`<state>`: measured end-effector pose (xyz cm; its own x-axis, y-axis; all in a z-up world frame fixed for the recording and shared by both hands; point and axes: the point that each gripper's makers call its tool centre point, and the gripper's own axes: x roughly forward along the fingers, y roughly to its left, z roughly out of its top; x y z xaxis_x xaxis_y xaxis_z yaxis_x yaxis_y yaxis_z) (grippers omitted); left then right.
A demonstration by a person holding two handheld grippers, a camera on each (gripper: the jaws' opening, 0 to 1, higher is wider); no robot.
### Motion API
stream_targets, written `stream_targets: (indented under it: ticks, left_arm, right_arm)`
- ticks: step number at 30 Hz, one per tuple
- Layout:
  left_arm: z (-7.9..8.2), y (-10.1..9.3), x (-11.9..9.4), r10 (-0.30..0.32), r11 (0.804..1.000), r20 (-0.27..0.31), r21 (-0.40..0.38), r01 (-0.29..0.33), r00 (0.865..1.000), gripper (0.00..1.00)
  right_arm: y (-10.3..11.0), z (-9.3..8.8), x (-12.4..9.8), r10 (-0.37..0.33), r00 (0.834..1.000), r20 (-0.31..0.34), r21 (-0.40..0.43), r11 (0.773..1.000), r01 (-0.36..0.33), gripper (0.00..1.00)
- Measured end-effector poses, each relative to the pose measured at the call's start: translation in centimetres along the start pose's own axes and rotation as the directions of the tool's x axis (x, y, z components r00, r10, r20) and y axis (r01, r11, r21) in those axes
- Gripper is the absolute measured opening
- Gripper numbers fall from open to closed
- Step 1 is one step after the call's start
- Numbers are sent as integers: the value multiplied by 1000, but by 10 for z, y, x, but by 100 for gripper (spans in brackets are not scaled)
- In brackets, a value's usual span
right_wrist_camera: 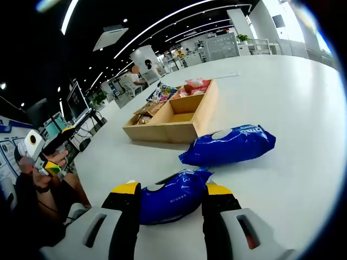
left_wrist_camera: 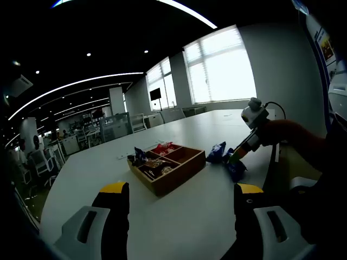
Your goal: Pick up the scattered marshmallows, QQ candies, Oreo cookies, and mixed nuts on the table and sort them into separate containers
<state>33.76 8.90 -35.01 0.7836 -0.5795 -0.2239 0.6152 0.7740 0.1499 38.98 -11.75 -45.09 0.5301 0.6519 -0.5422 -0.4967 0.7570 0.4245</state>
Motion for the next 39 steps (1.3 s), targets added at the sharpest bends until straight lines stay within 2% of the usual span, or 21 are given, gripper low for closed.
stream_targets:
  ticks: [4,16,21,26,30,39]
  left_arm:
    - [-2,0,1,-2,1000,-2,-2,1,1000,83]
    - [-2,-1,2,-11,1000,0,-7,11,1000,83]
    - [-1,-2,2,-11,1000,-2,-4,11,1000,83]
    - [-1,-1,2,-11,1000,-1,-3,11,1000,83]
    - [-1,-2,3,-11,1000,-3,-2,11,1000,83]
    - [-1,-4,4,-17,1000,0,-2,17,1000,83]
  right_arm:
    - [8,2,10,21,1000,4,-9,1000,-21,41]
    - [16,11,27,4,997,72,26,1000,-5,41]
    - [17,10,25,1,999,51,13,1000,-2,42]
    - [11,9,20,-29,999,18,-22,999,29,49]
    - [13,9,14,-31,999,-7,-54,998,31,46]
    - [8,11,9,-51,999,4,-90,995,52,45]
